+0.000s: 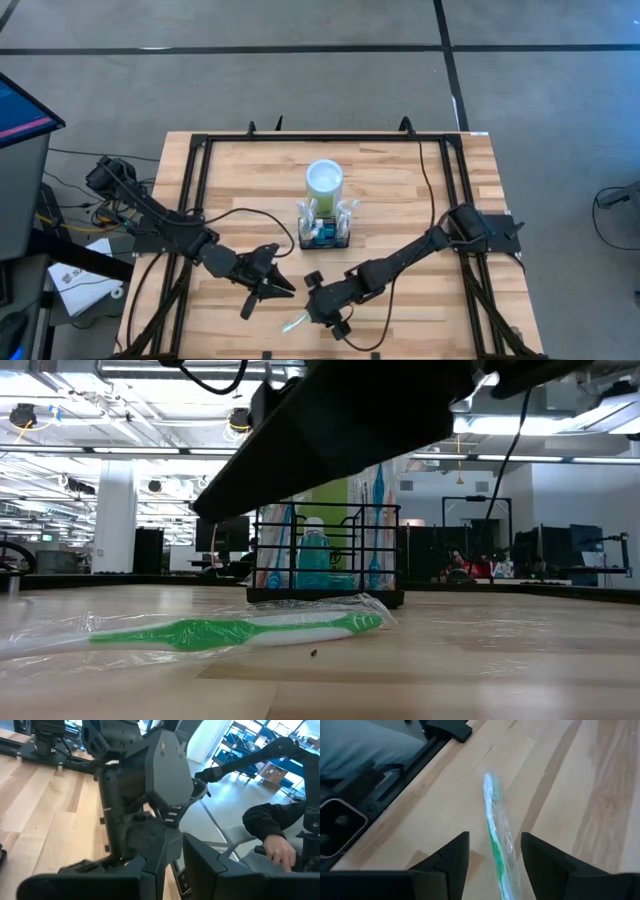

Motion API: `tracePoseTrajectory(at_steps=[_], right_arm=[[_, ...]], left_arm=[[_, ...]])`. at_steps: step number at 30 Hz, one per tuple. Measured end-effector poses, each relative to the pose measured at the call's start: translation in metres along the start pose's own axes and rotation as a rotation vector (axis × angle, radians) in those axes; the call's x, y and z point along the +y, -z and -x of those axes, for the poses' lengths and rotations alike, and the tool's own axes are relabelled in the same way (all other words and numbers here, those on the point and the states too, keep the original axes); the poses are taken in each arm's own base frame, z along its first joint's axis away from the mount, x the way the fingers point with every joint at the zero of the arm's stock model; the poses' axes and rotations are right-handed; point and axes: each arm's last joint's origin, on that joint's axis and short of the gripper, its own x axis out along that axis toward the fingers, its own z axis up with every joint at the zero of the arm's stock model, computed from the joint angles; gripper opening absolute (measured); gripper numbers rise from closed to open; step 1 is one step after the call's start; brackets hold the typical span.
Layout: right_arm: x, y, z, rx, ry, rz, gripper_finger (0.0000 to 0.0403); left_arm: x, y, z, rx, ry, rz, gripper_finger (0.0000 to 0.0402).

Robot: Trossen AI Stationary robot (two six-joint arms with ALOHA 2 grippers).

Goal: Pick & Place toothbrushing station
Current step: Put the green toothbrush into the wire organizer

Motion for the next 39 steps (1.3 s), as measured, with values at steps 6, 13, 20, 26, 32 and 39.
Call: tracePoseTrajectory(at_steps=[6,13,20,26,32,39], right_arm=[[0.0,0.0,-0.009,0.023,-0.01,0.028,0.0156],[-0.006,-0.004,-0.009,-0.021,-0.021,0.02,0.015],[-0.004,0.003,-0.023,-0.036,-0.06,0.018,0.0152],[-0.007,0.001,-0.032,-0.04,-0.067,0.018,0.0147],[-0.01,-0.001,-0.032,-0.048,-0.079,0.014,0.0144],[-0.011,-0.001,-0.032,-0.044,-0.078,0.016,0.0145]], left_arm=[[-0.003,0.001,0.001,0.001,0.01,0.0,0.0061],[-0.003,0.0,0.001,-0.004,0.012,0.001,0.0061],[-0.003,0.0,0.001,-0.01,0.016,0.002,0.0061],[-0.003,0.0,0.001,-0.012,0.017,0.002,0.0061],[-0.003,-0.001,0.001,-0.014,0.018,0.002,0.0061],[-0.003,-0.001,0.001,-0.014,0.018,0.002,0.0061]])
